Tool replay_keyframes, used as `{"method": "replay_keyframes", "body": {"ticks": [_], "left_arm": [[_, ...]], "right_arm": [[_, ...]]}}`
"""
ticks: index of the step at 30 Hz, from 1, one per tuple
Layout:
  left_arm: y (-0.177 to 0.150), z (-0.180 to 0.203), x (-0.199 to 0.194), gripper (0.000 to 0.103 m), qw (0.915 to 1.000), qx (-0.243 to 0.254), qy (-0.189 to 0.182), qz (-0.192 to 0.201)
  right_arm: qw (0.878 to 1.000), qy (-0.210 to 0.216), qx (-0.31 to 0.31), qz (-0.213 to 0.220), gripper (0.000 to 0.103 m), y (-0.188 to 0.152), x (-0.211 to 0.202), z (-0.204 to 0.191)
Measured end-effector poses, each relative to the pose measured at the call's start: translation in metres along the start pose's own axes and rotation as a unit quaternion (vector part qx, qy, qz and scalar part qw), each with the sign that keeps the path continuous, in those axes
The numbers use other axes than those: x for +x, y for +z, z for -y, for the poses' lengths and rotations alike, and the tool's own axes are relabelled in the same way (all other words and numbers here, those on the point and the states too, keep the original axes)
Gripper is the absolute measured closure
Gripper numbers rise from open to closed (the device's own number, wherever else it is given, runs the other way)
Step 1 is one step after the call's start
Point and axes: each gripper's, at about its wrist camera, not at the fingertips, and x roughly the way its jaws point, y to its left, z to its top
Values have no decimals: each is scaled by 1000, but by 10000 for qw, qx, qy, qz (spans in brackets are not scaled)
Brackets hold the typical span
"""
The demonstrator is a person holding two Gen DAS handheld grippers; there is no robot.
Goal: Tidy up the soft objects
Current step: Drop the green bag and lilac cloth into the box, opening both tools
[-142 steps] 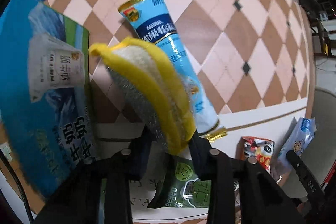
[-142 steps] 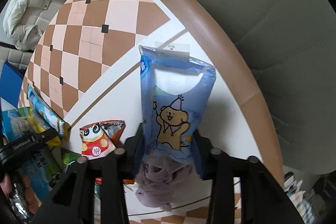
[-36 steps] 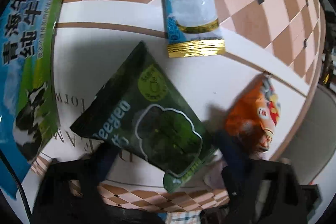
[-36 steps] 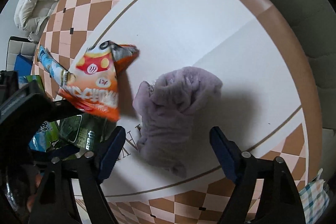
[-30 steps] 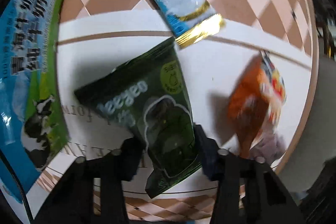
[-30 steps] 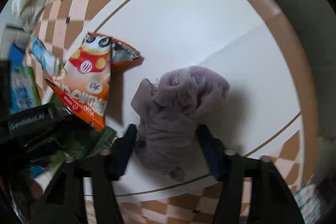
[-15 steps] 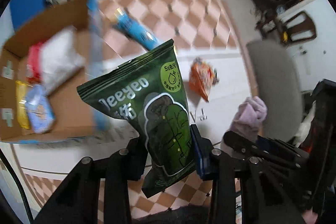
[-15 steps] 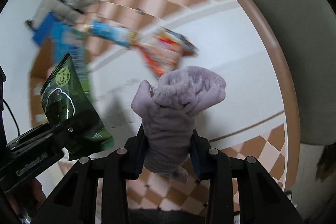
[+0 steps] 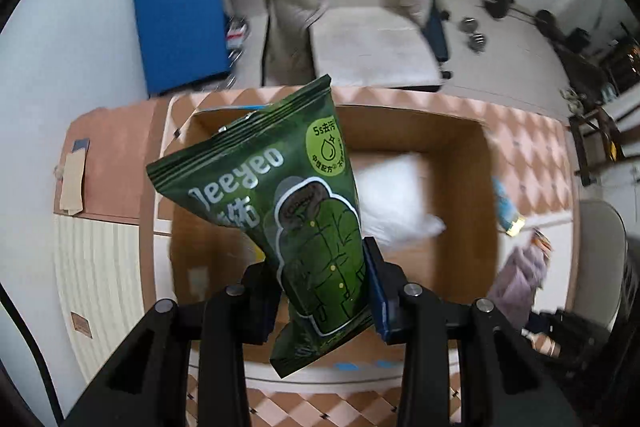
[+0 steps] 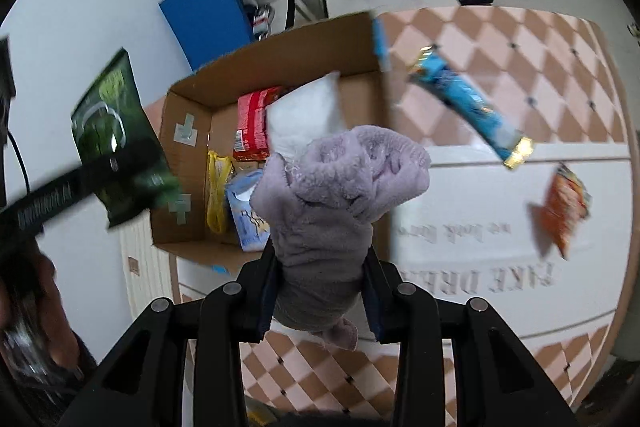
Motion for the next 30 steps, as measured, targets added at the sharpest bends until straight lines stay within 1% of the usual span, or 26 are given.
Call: {"method": "replay_keyframes", "body": {"ticks": [3,6,9,11,14,16,17,18,19,20,21,22,23,25,26,27,30], "left_arm": [[18,-20,29,69,9997,-88,51,-229],[29,-28,51,69,9989,-104,88,-439],[42,-34,73,69,9978,-82,162,-640],[49,-39,84,67,9972,-80,188,-720],[54,-47,97,65,9955,-273,65,-907],[55,-51,104,61,9935,-399,-43,-1063],[55,-52,104,59,9930,-442,-95,-1090],[54,-53,104,54,9929,-458,-155,-1083],[54,-52,102,44,9933,-438,-153,-1060],[53,-51,99,40,9940,-392,-118,-1010],[52,-51,96,32,9946,-362,-119,-961],[50,-50,93,26,9950,-358,-129,-924],[48,-50,91,24,9953,-346,-142,-893],[42,-49,83,13,9962,-289,-128,-808],[38,-47,79,12,9968,-251,-95,-751],[34,-46,75,10,9973,-215,-77,-704],[20,-45,63,9,9983,-143,-40,-572]], "right_arm": [[9996,-190,47,-205,64,10,31,-15],[9984,-400,82,-388,64,18,58,-21],[9970,-567,139,-514,64,25,85,-16],[9964,-606,195,-566,64,27,94,-14],[9954,-674,194,-658,63,28,106,-12],[9945,-676,163,-780,61,28,114,-11],[9941,-632,183,-864,57,28,118,-11],[9940,-582,193,-910,46,27,119,-11],[9940,-575,195,-905,37,28,118,-12],[9942,-626,167,-856,19,27,117,-13],[9944,-661,138,-817,11,27,115,-16],[9945,-696,91,-779,11,26,113,-19],[9943,-735,58,-770,11,26,112,-21],[9937,-840,-36,-746,8,25,109,-27],[9934,-904,-90,-694,2,24,106,-30],[9933,-966,-140,-626,0,23,102,-33],[9918,-1153,-223,-502,0,22,94,-39]]}}
